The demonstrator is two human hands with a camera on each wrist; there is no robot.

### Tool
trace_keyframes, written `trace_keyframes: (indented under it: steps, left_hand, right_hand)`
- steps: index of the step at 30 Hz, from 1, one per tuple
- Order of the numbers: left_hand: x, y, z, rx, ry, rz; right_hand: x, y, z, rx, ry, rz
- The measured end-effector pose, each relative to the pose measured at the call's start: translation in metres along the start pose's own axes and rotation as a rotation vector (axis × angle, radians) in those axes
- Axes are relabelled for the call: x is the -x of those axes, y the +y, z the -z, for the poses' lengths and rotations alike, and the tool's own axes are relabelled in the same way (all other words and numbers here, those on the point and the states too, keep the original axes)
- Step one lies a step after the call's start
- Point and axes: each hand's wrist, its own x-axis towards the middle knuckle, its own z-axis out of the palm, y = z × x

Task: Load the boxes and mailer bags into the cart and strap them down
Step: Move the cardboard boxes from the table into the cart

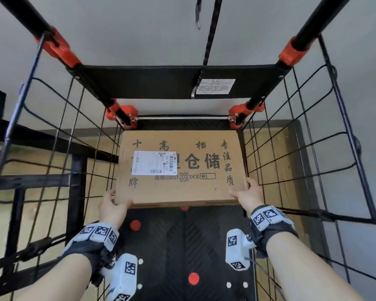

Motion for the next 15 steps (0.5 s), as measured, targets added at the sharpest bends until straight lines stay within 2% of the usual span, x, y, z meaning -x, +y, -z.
trace_keyframes:
  steps: [9, 15]
  left_hand:
    - [-0.046, 0.008, -0.017, 0.128, -0.166, 0.051]
    - [-0.044, 0.009, -0.023, 0.087, -0.206, 0.106]
  right_hand:
    - [-0.043, 0.004, -0.012, -0.019, 0.053, -0.043]
    - [-0.046, 0.001, -0.019, 0.002, -0.044, -0.077]
